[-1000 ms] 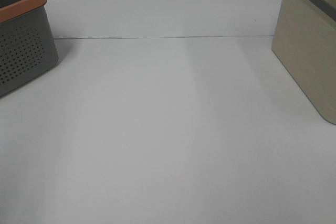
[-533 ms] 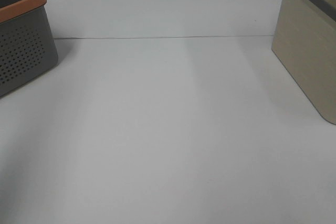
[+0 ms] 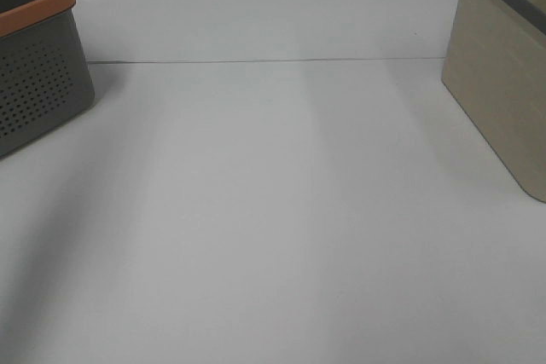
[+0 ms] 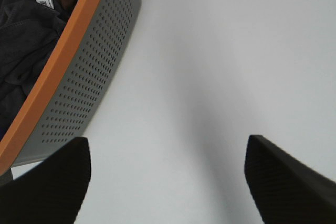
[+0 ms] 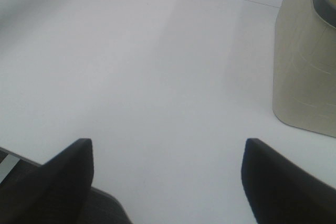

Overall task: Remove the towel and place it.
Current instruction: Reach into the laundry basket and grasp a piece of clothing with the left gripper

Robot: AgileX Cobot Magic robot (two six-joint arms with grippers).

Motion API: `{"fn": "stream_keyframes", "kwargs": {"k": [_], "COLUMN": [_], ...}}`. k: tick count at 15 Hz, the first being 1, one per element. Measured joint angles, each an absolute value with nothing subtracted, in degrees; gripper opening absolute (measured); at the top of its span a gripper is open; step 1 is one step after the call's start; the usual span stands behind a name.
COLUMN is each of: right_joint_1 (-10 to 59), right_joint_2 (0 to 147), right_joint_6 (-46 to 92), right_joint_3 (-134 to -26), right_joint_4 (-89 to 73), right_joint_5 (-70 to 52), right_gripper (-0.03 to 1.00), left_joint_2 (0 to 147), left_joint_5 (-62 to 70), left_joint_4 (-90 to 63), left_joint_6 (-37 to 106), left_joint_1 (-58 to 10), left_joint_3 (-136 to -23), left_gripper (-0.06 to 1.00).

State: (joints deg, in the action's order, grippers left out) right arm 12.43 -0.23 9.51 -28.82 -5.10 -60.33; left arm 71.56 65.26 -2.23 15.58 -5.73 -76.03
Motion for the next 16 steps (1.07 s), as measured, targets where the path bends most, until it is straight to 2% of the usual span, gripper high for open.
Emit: {"fn": "stream_keyframes", "kwargs": {"k": [6, 11, 13, 16], "right_joint_1": [12.4, 12.4, 12.4, 12.4], "right_joint_2": [-0.2, -0.2, -0.2, -0.2], "right_joint_6": [9.5, 9.5, 9.5, 9.1], "right_joint_3": [-28.8, -28.8, -28.8, -28.8], "right_joint_4": [-5.1, -5.1, -5.1, -5.0], "right_joint_5": [-60.3, -60.3, -60.3, -60.3], "right_gripper": [0.76, 0.76, 0.76, 0.76], "left_joint_2": [84.9, 92.8, 95.0, 97.9], "left_joint_5": [69.4, 69.4, 69.5, 69.5], "left_joint_4": [-2.2, -1.1, -0.6, -7.6], "left_joint_6": [19.7, 26.2, 27.1, 31.9], "left_joint_1": [-5.7, -5.5, -2.4, 7.2], "left_joint_3": [-91.3, -96.9, -98.8, -101.4], "left_gripper": [0.74, 0.74, 0.74, 0.74]}}
